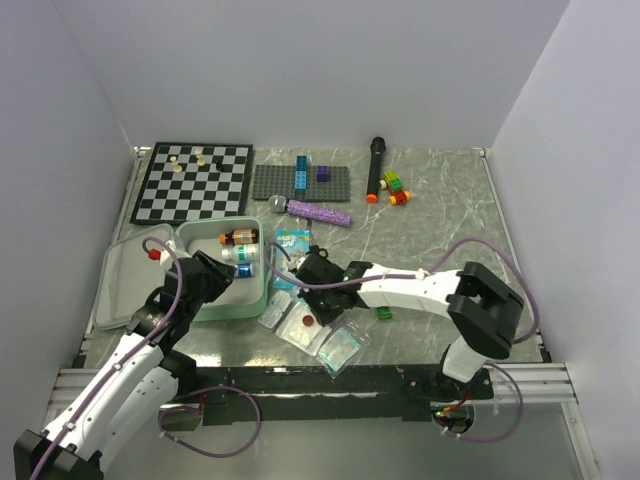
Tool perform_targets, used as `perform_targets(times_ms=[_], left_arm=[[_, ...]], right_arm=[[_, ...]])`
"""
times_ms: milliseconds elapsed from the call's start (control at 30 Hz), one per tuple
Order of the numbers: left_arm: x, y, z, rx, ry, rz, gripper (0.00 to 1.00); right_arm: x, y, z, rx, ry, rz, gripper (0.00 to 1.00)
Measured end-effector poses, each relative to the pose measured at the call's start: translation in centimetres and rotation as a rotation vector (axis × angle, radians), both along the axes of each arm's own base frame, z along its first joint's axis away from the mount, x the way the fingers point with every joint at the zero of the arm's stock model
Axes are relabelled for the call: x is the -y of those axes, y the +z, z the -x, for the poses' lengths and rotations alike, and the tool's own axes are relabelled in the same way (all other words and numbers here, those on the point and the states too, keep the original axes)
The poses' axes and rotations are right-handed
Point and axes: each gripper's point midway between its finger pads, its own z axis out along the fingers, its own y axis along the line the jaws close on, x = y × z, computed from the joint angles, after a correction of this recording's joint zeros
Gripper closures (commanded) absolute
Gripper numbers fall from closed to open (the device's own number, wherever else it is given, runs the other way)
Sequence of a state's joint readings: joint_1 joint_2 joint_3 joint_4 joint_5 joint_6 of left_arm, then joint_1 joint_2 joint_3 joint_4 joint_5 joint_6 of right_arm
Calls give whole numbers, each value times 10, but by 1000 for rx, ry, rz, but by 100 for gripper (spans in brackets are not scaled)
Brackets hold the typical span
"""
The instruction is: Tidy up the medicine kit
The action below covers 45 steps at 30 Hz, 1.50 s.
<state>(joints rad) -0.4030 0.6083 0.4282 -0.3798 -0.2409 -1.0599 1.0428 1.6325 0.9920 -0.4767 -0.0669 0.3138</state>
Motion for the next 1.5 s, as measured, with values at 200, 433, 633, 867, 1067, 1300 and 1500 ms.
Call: perform_targets(times_ms=[200, 433, 633, 867, 1067, 1300, 1500], left_arm=[[0, -1, 0, -3, 0, -1, 53], [0, -1, 0, -4, 0, -1, 53], [0, -1, 0, -3, 0, -2, 54], [-1, -1, 0, -2, 5, -5, 54], [-3, 3, 0, 13, 13, -4, 54], [-4, 5, 1, 20, 16, -4, 54], [-11, 18, 4, 37, 38, -11, 53]], right_arm=[[17, 41, -18, 141, -36, -5, 100], [39, 63, -56, 358, -91, 93, 100], [60, 67, -83, 489, -134, 258, 100], [71, 77, -102, 591, -169, 358, 100], [73, 81, -105, 604, -169, 373, 100], [73, 75, -104, 543, -186, 336, 100], [65, 82, -107, 370, -260, 116, 100]])
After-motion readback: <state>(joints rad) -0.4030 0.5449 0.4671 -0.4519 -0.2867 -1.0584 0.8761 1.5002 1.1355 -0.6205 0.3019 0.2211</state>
